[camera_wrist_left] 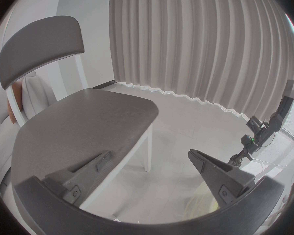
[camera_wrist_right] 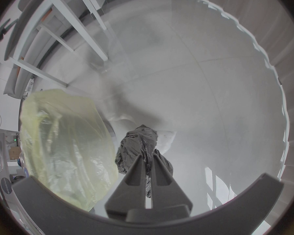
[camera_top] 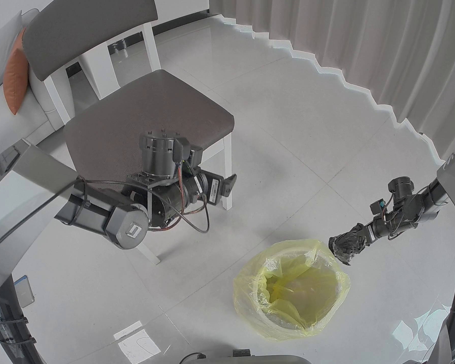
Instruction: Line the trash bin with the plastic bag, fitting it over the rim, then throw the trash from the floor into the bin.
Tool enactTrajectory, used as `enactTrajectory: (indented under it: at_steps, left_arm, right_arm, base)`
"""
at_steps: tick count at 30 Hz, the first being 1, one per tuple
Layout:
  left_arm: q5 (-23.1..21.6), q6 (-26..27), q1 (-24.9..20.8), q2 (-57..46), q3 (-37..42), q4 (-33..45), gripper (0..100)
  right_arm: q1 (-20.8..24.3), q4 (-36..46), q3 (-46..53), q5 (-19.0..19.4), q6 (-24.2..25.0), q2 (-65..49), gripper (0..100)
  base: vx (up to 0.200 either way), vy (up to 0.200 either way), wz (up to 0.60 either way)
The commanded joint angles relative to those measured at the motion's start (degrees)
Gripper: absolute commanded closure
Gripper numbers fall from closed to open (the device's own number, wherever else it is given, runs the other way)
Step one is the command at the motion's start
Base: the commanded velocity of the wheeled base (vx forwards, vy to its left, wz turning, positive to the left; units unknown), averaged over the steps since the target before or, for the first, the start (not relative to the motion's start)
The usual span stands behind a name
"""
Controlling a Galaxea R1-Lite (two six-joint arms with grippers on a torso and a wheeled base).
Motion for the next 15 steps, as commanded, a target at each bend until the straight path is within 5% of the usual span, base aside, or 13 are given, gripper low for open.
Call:
enactTrajectory:
  at_steps: [1,15]
  left_arm:
    - [-3.3,-0.3,0.1,1.0,5.0,-0.7,0]
    - [-6.4,-0.3,-0.1,6.3,11.4,-10.9,0]
  right_arm:
    - [-2.1,-2.0,5.9,0.8,0.2,-7.1,100]
    - [-2.2,-3.3,15.3,3.5,-0.4,-20.8,100]
  base:
    - [0.000,0.000,0.00]
    - [0.000,0.000,0.00]
